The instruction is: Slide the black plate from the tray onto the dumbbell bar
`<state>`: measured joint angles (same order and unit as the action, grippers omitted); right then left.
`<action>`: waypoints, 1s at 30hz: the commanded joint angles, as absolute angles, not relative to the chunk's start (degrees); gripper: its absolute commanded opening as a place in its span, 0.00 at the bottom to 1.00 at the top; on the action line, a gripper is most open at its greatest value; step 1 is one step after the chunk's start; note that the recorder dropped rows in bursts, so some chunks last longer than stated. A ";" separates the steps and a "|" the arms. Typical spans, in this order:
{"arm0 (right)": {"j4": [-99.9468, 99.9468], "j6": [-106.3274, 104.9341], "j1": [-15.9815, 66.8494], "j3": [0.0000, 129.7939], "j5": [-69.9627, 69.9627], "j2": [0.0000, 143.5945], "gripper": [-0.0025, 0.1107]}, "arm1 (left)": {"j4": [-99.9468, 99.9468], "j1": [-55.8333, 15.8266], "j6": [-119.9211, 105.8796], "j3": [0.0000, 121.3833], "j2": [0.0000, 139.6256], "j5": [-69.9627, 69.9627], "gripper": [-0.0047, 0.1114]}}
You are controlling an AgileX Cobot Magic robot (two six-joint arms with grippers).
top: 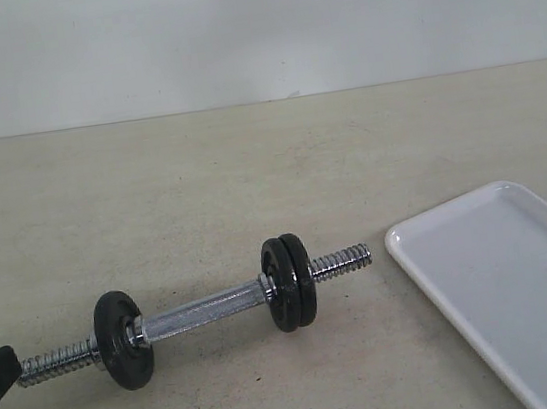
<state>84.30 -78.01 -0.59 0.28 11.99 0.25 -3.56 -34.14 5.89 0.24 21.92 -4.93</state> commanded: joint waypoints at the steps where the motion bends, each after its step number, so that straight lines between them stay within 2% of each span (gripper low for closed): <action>1: 84.34 -78.38 -0.78 0.00 11.22 0.00 0.02 | -3.86 -30.81 5.95 0.00 16.83 -5.99 0.32; 11: 84.34 -78.38 -0.78 0.00 5.39 0.00 0.02 | -3.86 -14.59 5.95 0.00 1.65 -5.99 0.32; 15: 84.34 -78.38 -0.78 0.00 4.84 0.00 0.02 | -3.86 -9.12 5.95 0.00 0.00 -5.99 0.32; 30: 84.34 -78.38 -0.78 0.00 5.08 0.00 0.02 | -3.86 -8.59 5.95 0.00 0.00 -5.99 0.32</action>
<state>84.40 -78.01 -0.59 0.28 5.36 0.25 -3.56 -8.68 5.89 0.14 0.21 -5.15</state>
